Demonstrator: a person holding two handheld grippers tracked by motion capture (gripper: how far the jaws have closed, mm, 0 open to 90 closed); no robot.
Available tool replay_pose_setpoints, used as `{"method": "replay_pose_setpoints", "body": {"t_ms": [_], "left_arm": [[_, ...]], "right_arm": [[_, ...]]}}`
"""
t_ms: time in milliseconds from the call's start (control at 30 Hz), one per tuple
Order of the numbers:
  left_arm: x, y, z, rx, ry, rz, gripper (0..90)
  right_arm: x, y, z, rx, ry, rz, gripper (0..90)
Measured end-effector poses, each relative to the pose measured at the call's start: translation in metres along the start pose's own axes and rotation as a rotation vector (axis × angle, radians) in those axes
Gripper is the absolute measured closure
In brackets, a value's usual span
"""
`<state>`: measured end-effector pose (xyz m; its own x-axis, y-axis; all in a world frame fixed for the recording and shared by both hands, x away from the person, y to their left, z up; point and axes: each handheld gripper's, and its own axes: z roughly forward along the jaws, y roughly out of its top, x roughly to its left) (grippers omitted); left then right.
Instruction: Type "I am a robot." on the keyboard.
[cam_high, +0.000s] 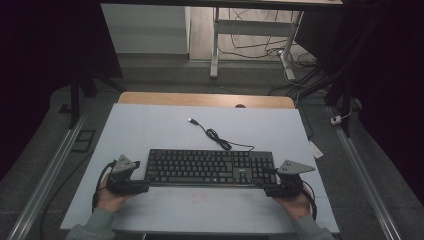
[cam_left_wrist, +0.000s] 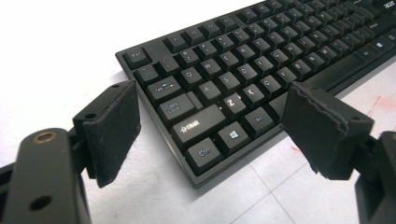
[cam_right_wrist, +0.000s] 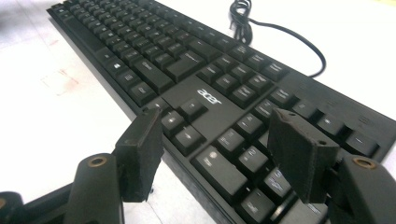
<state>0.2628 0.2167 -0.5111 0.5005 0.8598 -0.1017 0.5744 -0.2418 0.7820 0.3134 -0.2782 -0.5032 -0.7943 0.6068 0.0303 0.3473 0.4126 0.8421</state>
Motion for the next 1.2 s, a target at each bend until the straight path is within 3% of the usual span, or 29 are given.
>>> {"method": "replay_pose_setpoints", "body": {"t_ms": [767,1000,1200], "left_arm": [[0.001,0.001,0.005,0.016,0.017,-0.003,41.2],[0.003,0.001,0.007,0.012,0.008,0.001,64.0],[0.003,0.002,0.009,0.022,0.0,0.007,78.2]], "right_arm": [[0.017,0.018,0.022,-0.021,0.066,0.017,37.4],[0.024,0.029,0.035,-0.018,0.071,-0.001,38.7],[0.029,0.034,0.046,0.002,0.079,-0.015,39.5]]}}
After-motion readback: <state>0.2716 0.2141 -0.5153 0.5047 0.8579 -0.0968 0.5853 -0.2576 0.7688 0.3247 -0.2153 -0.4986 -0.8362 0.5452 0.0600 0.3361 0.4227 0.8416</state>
